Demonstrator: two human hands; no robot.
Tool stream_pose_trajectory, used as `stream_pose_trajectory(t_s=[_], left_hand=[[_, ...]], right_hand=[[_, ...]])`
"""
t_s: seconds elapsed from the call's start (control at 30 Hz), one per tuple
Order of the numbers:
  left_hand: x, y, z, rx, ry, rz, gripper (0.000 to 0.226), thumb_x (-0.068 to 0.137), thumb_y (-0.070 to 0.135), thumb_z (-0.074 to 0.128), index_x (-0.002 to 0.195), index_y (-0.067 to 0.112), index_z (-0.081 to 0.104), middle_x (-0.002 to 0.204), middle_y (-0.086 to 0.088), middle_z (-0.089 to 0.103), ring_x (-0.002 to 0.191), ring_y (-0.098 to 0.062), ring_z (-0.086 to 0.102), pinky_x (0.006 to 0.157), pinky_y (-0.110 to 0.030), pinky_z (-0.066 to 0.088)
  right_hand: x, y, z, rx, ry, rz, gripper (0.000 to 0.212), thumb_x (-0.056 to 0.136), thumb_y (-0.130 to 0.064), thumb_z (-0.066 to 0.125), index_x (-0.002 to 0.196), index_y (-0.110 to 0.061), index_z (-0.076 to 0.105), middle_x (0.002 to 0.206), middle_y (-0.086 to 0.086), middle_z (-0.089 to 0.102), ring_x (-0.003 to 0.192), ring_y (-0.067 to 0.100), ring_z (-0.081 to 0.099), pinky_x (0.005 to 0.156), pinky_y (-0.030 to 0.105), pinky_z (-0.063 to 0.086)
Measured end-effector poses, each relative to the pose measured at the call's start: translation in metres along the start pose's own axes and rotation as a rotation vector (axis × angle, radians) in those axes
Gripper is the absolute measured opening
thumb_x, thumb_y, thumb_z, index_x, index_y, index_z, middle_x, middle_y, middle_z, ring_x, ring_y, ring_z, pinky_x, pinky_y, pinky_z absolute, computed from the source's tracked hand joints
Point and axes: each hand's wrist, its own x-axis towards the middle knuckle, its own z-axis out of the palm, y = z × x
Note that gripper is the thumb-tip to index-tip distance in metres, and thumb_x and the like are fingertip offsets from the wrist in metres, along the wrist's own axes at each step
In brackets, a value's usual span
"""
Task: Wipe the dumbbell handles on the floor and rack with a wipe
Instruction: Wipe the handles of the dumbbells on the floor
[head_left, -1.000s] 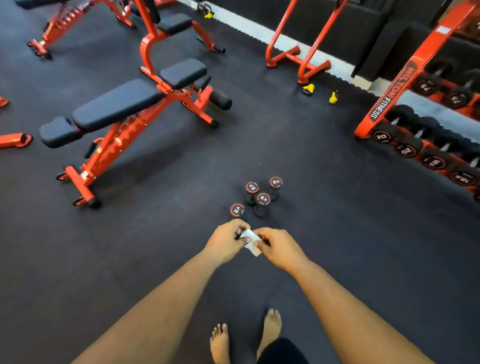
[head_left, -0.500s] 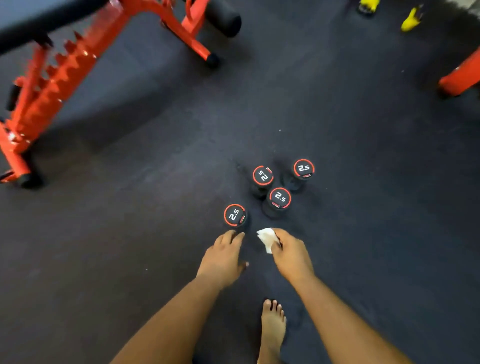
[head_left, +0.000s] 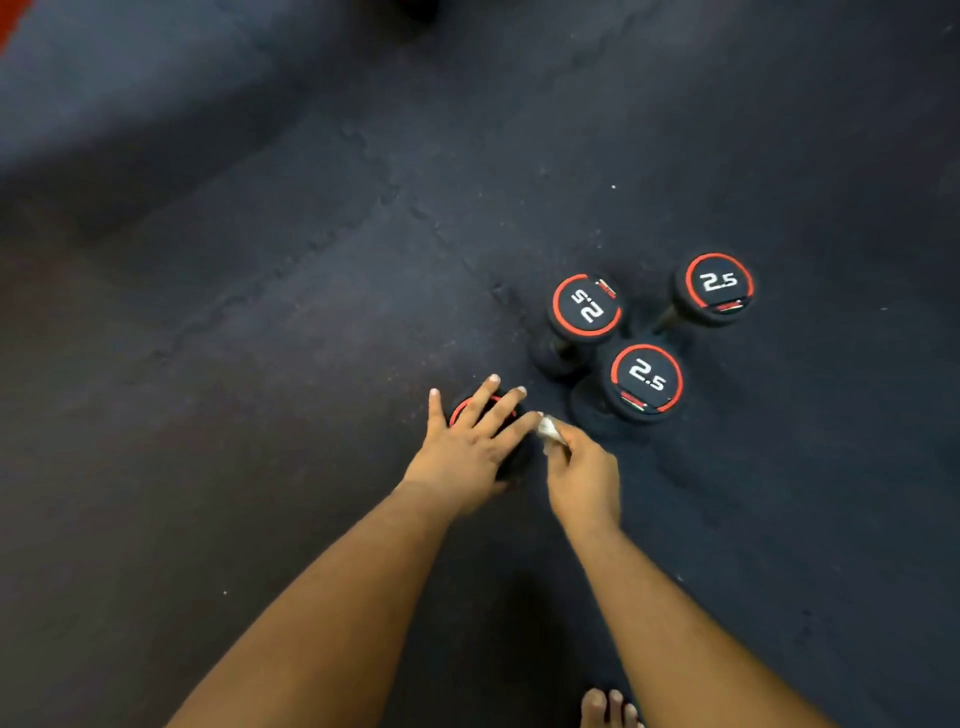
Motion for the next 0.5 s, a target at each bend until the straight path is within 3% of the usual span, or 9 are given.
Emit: stream_pose_trajectory(t_s=[0.13,0.27,0.4,0.5], left_hand=[[-0.015,-0.046,0.006,-0.192,0.099,-0.043,0.082,0.093,0.066,0.052,0.157,0.041,0.007,0.167,0.008,-0.019,0.153,-0.022,-0.026,0.117,-0.072,0.006],[-0.053,-0.107,0.035,-0.399,0.192,-0.128,0.095,0.084,0.074,0.057,0.157,0.028,0.018,0.166,-0.002,0.002,0.156,-0.028,-0.002,0.121,-0.057,0.025],[-0.089,-0.140,0.081,-0.645,0.118,-0.375,0.123,0.073,0.066,0.077,0.162,0.021,0.005,0.167,0.002,-0.004,0.155,-0.022,0.006,0.124,-0.045,0.023],[-0.100,-0.149,0.118,-0.752,0.118,-0.505,0.126,0.072,0.056,0.085,0.161,0.019,0.004,0.169,0.000,0.001,0.155,-0.021,0.010,0.125,-0.042,0.022]], right_hand=[[-0.002,-0.015,0.050,-0.030,-0.001,-0.179,0.042,0.091,-0.002,0.059,0.127,-0.020,0.070,0.130,0.001,0.069,0.120,0.020,0.064,0.101,0.031,0.049],[-0.005,-0.033,0.103,-0.083,-0.078,-0.341,0.042,0.093,0.001,0.056,0.130,-0.015,0.068,0.144,0.006,0.058,0.137,0.021,0.051,0.112,0.036,0.043],[-0.005,-0.043,0.151,-0.277,-0.177,-0.521,0.042,0.097,-0.005,0.052,0.137,-0.014,0.062,0.157,0.004,0.043,0.148,0.022,0.034,0.119,0.039,0.034],[-0.006,-0.037,0.184,-0.421,-0.213,-0.703,0.043,0.094,-0.004,0.057,0.136,-0.009,0.061,0.151,0.010,0.050,0.143,0.029,0.042,0.119,0.044,0.035]])
